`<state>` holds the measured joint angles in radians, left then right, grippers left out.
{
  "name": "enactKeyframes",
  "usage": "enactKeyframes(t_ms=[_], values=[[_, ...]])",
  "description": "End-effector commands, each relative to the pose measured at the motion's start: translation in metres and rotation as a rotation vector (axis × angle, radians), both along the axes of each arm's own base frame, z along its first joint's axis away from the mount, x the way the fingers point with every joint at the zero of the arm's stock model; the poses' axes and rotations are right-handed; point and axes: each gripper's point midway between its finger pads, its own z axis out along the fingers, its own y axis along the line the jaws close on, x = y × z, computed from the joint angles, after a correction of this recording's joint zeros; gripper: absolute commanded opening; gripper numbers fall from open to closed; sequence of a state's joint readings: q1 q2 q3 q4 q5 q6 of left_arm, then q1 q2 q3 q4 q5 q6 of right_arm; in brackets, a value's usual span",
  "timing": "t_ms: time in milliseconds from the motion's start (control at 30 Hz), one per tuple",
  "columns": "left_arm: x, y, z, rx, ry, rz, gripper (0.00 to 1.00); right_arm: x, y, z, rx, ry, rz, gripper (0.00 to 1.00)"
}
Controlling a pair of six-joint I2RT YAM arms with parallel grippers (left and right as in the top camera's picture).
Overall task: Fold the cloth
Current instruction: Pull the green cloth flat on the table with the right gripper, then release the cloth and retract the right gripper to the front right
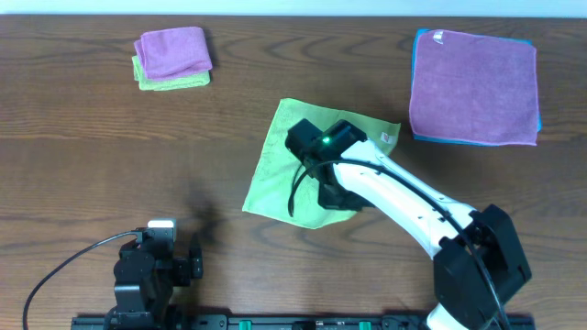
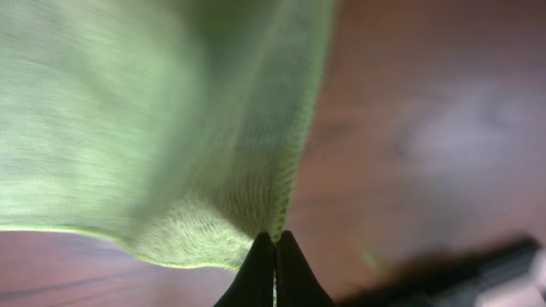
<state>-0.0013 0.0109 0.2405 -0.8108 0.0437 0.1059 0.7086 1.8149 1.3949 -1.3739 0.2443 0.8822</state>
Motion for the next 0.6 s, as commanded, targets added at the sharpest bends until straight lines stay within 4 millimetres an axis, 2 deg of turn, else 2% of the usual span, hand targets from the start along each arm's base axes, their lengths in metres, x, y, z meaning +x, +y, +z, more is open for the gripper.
enactKeyframes(t_ms=[0,100,267,400,567], values=[[-0.001,0.003,-0.005,0.019,0.01,0.009,0.95,-0.006,-0.02,0.007,-0.098,-0.044,-0.123,0.02],[-0.001,0.003,-0.005,0.019,0.01,0.009,0.96,-0.02,-0.031,0.005,-0.156,-0.017,-0.15,0.02],[-0.001,0.003,-0.005,0.019,0.01,0.009,0.95,-0.044,-0.047,-0.012,-0.18,0.025,-0.13,0.02],[-0.001,0.003,-0.005,0.019,0.01,0.009,0.95,-0.055,-0.047,-0.025,-0.077,0.035,-0.061,0.04],[-0.001,0.003,-0.005,0.019,0.01,0.009,0.95,-0.056,-0.046,-0.027,0.077,-0.016,0.019,0.08]])
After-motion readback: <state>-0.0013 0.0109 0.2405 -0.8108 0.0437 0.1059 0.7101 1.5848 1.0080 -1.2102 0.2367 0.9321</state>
